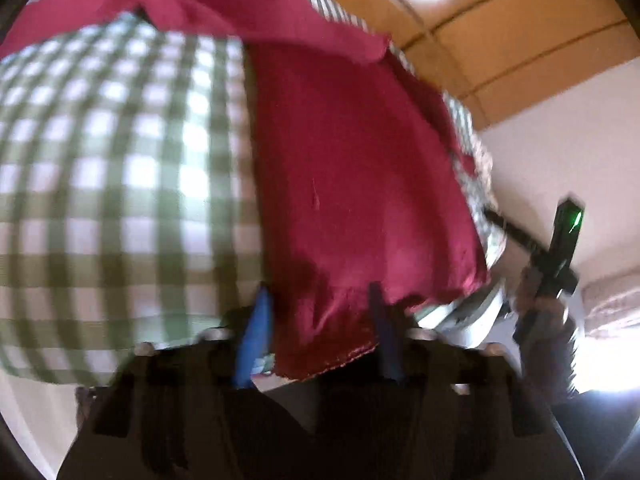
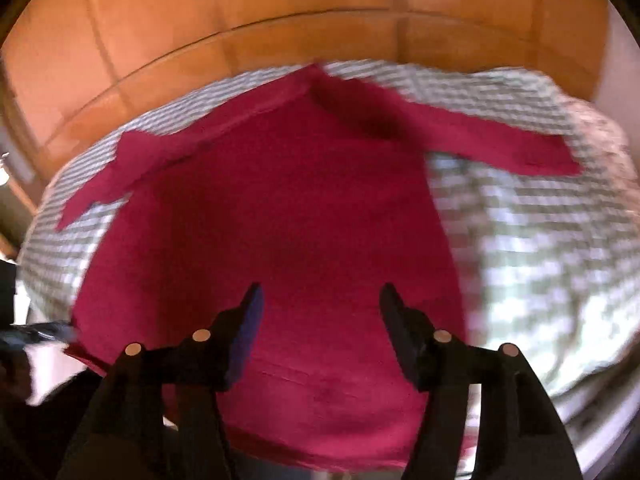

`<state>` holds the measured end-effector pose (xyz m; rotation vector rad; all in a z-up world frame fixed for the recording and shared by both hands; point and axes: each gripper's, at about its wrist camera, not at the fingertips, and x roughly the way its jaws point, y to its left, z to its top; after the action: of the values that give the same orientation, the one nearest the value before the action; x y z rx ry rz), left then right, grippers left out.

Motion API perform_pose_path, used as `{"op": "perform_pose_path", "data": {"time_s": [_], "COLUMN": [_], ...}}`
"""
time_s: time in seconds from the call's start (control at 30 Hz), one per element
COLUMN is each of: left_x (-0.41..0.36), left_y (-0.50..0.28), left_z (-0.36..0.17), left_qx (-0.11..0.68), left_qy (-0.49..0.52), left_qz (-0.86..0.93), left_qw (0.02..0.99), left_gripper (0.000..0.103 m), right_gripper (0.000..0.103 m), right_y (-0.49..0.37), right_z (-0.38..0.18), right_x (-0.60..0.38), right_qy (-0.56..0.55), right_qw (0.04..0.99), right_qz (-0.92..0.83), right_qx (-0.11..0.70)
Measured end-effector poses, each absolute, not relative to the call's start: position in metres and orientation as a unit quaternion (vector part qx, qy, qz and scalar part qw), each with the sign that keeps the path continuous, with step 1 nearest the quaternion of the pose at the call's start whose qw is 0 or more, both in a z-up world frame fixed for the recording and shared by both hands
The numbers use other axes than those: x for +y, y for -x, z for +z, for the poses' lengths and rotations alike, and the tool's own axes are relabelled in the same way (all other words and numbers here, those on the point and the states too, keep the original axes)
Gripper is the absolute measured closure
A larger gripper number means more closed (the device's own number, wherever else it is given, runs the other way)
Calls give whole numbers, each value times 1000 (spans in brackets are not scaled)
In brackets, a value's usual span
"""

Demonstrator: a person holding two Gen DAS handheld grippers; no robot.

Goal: Fold small clothes

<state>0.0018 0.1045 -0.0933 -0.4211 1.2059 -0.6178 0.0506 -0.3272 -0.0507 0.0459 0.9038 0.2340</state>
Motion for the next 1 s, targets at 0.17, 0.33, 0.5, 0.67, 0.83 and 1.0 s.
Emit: {"op": "perform_pose_path", "data": {"time_s": [0.17, 0.33, 0.5, 0.67, 0.83, 1.0], "left_x": [104, 178, 262, 259, 243, 241], "left_y": [11, -3, -38, -71, -105, -131], "left_z": [-76, -62, -47, -53, -86, -93], "left_qx": [530, 493, 439, 423, 431, 436], "left_qy": [161, 207, 201, -1, -128, -109], "left_qz": [-279, -173, 19, 71, 52, 22], "left_qw": [784, 827, 876, 903, 892, 893], "left_gripper": [99, 59, 36, 36, 36, 73], "right_gripper": [43, 34, 33, 27, 24, 24], "right_y": [-65, -66, -62, -66, -69, -74], "right_z": [-74, -96, -98, -100, -99, -96], "right_x": [-261, -237, -239, -231, -229, -227], "right_qy": [-10, 11, -3, -5, -3, -4], "right_qw": [873, 867, 869, 870, 868, 865], "right_qz": [186, 198, 201, 195, 188, 180], "right_qx": [450, 458, 452, 454, 460, 468]}}
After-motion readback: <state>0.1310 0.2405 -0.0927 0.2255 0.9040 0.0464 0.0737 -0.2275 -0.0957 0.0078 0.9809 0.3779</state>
